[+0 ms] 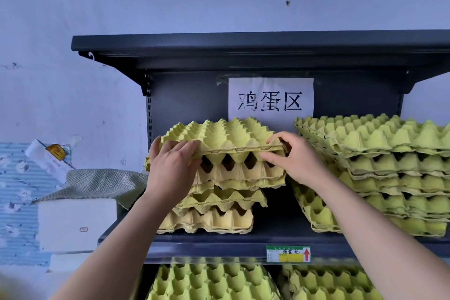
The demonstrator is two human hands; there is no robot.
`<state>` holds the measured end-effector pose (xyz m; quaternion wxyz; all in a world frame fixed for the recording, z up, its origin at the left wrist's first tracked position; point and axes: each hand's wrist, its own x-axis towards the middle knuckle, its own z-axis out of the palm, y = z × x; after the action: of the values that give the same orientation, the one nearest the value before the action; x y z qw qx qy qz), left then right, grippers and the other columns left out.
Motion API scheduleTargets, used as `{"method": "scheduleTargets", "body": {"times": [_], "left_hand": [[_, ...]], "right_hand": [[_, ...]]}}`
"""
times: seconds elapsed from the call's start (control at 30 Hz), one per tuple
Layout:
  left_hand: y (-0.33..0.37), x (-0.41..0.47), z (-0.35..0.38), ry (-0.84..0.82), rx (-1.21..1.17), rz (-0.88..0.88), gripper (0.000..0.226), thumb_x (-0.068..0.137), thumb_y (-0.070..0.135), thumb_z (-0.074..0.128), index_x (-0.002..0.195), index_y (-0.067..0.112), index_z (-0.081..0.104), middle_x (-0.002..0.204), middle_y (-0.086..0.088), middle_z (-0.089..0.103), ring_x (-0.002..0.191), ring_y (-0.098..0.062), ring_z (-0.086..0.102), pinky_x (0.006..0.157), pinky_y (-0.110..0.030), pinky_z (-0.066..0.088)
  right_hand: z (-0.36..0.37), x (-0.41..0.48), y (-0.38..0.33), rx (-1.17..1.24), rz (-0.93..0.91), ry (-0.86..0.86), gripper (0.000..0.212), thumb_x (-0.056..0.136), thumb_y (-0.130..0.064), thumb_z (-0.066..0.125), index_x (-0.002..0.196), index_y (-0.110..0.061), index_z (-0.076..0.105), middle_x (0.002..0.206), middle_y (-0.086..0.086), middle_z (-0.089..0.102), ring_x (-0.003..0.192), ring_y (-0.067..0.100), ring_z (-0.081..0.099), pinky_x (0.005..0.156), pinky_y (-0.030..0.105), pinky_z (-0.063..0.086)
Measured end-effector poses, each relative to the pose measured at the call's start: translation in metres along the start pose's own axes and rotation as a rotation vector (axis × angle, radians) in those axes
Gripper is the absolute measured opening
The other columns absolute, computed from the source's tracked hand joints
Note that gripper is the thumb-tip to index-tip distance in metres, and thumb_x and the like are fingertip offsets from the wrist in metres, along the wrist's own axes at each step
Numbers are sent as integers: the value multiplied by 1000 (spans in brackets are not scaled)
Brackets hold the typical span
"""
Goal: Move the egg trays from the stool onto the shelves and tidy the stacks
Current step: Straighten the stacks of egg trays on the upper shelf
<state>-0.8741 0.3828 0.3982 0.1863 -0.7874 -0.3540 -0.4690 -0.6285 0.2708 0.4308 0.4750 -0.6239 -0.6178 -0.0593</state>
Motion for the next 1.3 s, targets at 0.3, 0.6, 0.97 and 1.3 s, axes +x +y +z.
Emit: {"method": "scheduleTargets", "body": {"times": [0.3,0.6,0.97,1.3], "left_hand": [[-32,-2,-12,5,-259,-46,29,82,28,66,108,14,64,99,3,67,104,-29,55,104,-42,28],[-20,-14,-31,-77,10,-159,53,91,39,57,142,30,44,140,4,46,125,-28,29,99,-44,35],[-2,-22,-34,-111,-308,-165,48,77,48,71,116,21,69,118,6,53,111,-22,39,92,-31,35],[-39,-20,-43,-123,-488,-149,35,70,44,79,95,20,72,111,10,58,106,-21,54,90,-46,48]], "right_hand": [[-18,-10,-14,26,-170,-95,68,80,-42,69,139,-45,36,141,-24,35,129,-5,30,107,24,24],[7,-22,-29,-71,-143,-128,70,62,-48,82,122,-50,48,125,-28,46,115,-1,44,98,24,35],[14,-19,-33,-14,-196,-199,70,65,-32,83,125,-47,51,117,-16,48,102,-1,49,94,24,40],[7,16,-29,-63,-139,-306,73,67,-34,83,133,-35,52,142,-12,44,125,-3,33,107,23,22]]}}
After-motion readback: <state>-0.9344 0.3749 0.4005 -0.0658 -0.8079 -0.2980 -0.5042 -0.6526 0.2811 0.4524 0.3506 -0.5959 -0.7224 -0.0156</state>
